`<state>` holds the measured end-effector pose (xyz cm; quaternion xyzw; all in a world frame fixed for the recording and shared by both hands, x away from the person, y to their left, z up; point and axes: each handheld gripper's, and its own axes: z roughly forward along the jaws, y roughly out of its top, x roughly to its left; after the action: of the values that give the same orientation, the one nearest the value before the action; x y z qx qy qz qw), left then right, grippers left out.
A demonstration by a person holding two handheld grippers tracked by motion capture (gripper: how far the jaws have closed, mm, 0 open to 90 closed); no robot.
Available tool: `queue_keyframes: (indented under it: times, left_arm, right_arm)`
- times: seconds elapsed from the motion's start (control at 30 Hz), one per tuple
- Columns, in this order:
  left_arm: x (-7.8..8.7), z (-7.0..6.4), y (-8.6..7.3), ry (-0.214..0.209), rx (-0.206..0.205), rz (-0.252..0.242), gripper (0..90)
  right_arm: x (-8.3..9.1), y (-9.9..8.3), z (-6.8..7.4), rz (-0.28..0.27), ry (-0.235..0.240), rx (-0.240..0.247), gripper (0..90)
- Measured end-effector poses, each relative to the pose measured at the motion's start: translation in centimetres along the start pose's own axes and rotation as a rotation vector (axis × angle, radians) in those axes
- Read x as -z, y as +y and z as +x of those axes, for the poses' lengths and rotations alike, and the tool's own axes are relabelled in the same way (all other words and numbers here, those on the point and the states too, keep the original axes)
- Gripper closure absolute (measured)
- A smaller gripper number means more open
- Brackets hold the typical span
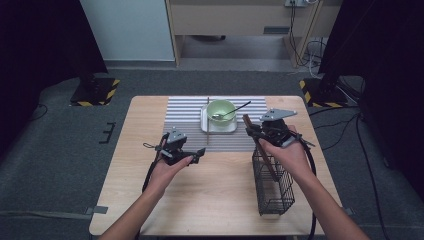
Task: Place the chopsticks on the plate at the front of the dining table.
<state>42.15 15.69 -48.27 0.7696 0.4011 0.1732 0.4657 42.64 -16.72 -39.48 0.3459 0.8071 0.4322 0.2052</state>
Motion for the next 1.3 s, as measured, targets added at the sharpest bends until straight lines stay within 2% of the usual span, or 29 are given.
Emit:
queue_keyframes:
  times: [0.53, 0.8, 1.07, 1.3]
  left_arm:
    - [0.6, -0.2, -0.8, 0.011, 0.021, -0.004, 9.5]
    - [0.5, -0.3, -0.8, 0.005, 0.022, -0.005, 9.8]
    - [0.5, -0.4, -0.2, 0.000, 0.014, -0.014, 9.7]
    - [0.4, -0.7, 0.9, -0.004, 0.016, -0.035, 9.7]
  right_arm:
    - [-0.1, 0.1, -0.2, 0.003, -0.012, 0.007, 81.5]
    - [0.3, 0.3, -0.4, -0.013, 0.012, -0.009, 84.0]
    - [1.5, 1.1, -0.9, -0.089, 0.036, -0.053, 84.1]
    - [2.8, 1.9, -1.5, -0.147, 0.036, -0.069, 84.1]
